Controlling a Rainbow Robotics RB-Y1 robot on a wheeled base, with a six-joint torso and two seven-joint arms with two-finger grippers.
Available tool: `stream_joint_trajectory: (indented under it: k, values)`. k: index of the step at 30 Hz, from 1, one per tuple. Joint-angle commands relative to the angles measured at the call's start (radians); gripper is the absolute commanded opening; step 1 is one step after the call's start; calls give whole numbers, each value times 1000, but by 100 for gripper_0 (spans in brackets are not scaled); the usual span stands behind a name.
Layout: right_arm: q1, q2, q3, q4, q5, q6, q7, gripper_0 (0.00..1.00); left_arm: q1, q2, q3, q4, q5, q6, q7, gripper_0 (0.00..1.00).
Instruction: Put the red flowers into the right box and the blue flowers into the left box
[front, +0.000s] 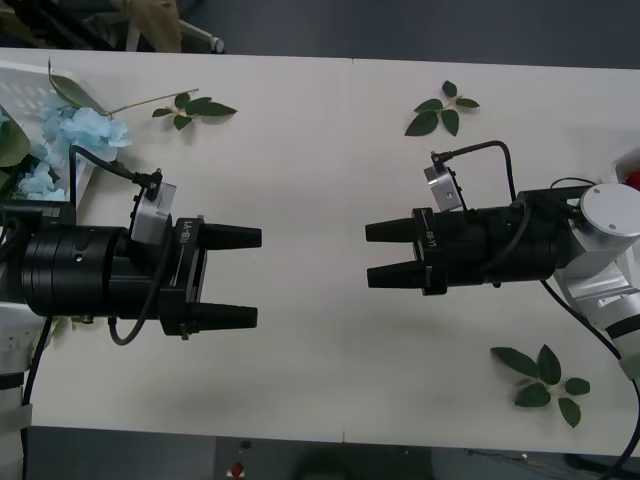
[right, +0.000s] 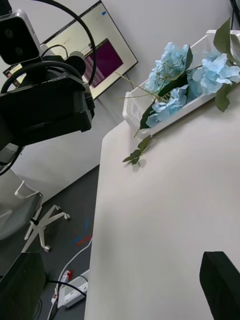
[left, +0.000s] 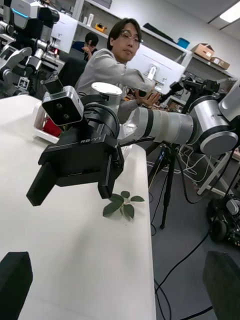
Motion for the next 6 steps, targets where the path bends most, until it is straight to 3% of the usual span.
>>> stream_joint_trajectory:
  k: [1, 6]
  values:
    - [-22, 10, -13, -15, -3, -5, 31, 91, 18, 11, -4, -25, 14, -4, -47, 100]
    - [-20, 10, -13, -15, -3, -5, 31, 91, 18, 11, -4, -25, 14, -4, -47, 100]
